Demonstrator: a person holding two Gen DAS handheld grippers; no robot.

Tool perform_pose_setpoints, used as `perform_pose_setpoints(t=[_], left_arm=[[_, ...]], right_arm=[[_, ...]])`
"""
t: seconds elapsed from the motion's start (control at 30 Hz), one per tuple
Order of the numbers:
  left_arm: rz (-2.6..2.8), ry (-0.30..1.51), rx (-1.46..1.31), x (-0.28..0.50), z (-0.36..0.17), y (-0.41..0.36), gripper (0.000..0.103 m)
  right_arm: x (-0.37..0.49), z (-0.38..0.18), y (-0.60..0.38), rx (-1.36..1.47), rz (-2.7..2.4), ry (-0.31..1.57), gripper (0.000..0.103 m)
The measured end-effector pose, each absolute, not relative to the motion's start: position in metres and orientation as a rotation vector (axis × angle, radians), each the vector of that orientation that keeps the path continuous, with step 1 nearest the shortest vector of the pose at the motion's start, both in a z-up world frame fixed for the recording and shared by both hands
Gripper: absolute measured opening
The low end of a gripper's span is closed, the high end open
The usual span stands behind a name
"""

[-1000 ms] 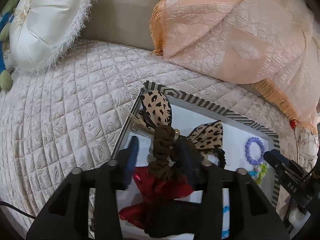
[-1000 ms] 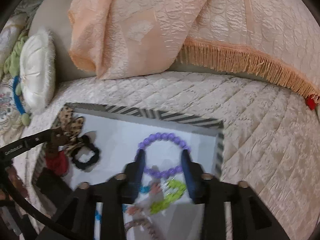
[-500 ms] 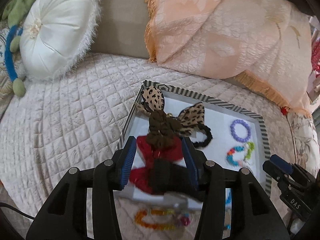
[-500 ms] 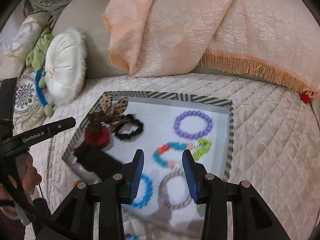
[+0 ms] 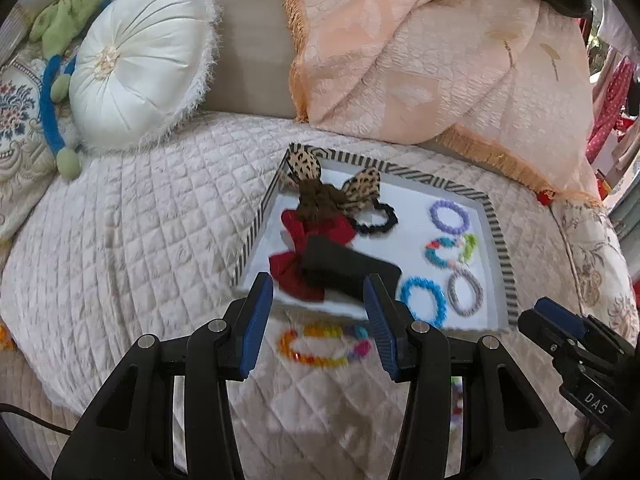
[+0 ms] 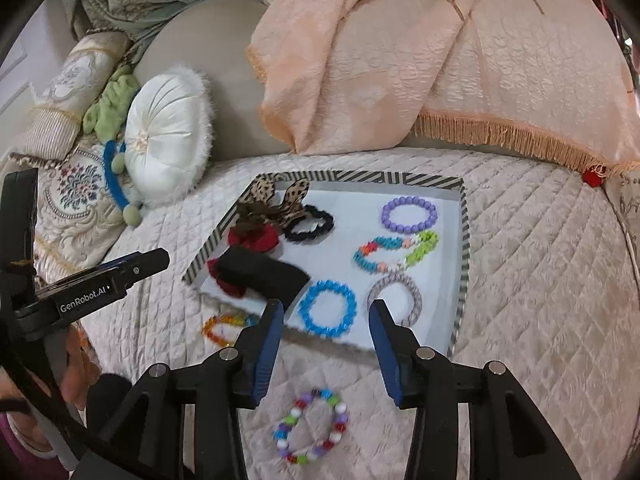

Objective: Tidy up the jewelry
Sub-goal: 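Release the leopard-print bow into the tray while the right gripper drops the purple bracelet, then lower the left gripper to the orange bracelet while the right gripper grasps the multicolour beaded bracelet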

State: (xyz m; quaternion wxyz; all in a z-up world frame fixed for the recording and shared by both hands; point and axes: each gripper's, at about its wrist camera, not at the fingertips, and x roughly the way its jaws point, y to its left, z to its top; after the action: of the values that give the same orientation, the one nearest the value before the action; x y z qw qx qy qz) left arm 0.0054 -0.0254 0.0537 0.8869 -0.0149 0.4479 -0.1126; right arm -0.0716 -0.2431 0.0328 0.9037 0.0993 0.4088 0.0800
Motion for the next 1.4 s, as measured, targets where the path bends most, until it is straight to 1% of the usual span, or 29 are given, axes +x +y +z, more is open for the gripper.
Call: perform_pose_setpoints(t=[0.23,0.47,0.67,0.87,1.07,1.27,1.4], left_arm=[[-0.270,0.966,-0.082,-0.020,0.056,-0.012,0.047],[-0.288,1.009,-0.122,-0.028,0.051,0.008,0.047],[-0.271,1.096,-0.148,-0.019,0.018,0.018,0.047],[-0.236,1.184,-0.195,0.001,-0.015,0.022,0.047],[-0.205,1.219,-0.189,0.017,-0.039,0.015,0.048],[-0.215,1.229,-0.215,0.031,-0.054,0.007,0.049],[-0.202,1.233,-0.184,0.035,-0.061,-0.002,0.049]], right_arm=[[-0.100,0.031,-0.234,0.188,0.183,0.860,0.049],[-0.121,0.016,-0.231,0.174,0.210,0.898,0.050],[-0.121,-0.026,-0.231,0.164,0.189,0.999,0.050],[-0.110,-0.050,-0.227,0.135,0.160,1.033,0.050],[-0.100,-0.066,-0.227,0.112,0.140,1.051,0.050],[-0.094,-0.070,-0.228,0.084,0.137,1.033,0.050],[-0.091,-0.073,-0.224,0.042,0.152,1.003,0.050]])
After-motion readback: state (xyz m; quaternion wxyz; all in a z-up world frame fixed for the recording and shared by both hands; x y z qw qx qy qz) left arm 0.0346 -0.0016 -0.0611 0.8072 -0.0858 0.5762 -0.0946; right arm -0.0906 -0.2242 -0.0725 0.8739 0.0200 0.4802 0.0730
